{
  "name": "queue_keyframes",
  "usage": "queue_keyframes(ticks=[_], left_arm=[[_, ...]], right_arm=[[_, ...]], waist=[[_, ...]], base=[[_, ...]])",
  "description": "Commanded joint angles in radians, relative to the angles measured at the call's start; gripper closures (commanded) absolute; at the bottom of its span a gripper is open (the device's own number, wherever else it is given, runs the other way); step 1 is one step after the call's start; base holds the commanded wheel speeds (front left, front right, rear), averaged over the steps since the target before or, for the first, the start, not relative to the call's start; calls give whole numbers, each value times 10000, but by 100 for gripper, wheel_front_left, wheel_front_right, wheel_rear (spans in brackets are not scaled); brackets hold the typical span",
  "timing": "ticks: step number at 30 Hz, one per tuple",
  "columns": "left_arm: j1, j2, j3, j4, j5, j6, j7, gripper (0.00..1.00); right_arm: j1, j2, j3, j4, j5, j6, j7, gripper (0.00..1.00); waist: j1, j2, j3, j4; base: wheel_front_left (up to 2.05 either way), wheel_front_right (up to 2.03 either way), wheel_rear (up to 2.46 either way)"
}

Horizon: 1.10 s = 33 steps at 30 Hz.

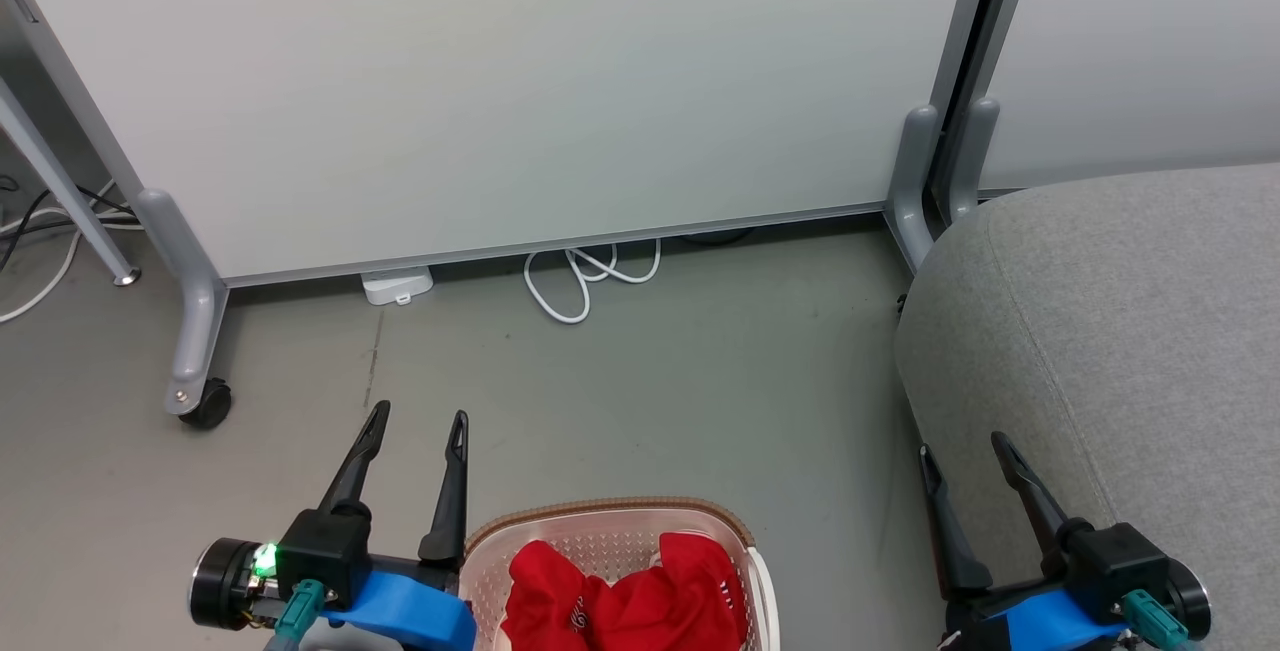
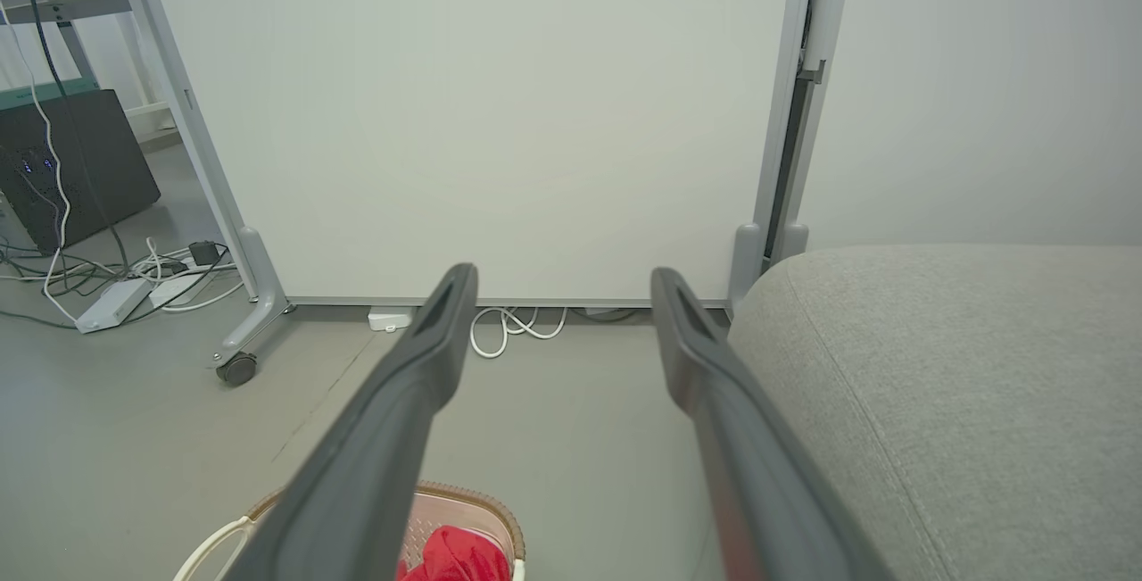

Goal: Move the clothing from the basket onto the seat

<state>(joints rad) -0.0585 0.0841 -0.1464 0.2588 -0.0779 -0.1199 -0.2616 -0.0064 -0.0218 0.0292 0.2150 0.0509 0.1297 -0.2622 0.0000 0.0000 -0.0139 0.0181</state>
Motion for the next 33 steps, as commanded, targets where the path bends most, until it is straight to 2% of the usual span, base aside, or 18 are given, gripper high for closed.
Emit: queue_keyframes(ticks=[1,9,16,25,33], left_arm=[[10,-20,10,17,41,-30,-52,0],[-59,-77,45,136,-82,-57,-52,0],[-685,-20,-424,970,-199,-122,-51,0],[-2203,485,-1563,3140,-687,-105,-43,0],[-3726,952,-3204,5558,-1345,-106,34,0]], right_arm=[[123,-55,8,-3,41,18,-45,0],[78,-55,-14,35,88,18,-45,0],[-80,-53,95,20,92,18,-44,0],[-701,-47,194,-100,150,12,-44,0],[-1383,-43,183,-296,272,12,-42,0]], waist=[[0,0,3,-5],[0,0,49,-16],[0,0,307,-194],[0,0,1631,-967],[0,0,3107,-1574]], base=[[0,0,0],[0,0,0],[0,0,0],[0,0,0],[0,0,0]])
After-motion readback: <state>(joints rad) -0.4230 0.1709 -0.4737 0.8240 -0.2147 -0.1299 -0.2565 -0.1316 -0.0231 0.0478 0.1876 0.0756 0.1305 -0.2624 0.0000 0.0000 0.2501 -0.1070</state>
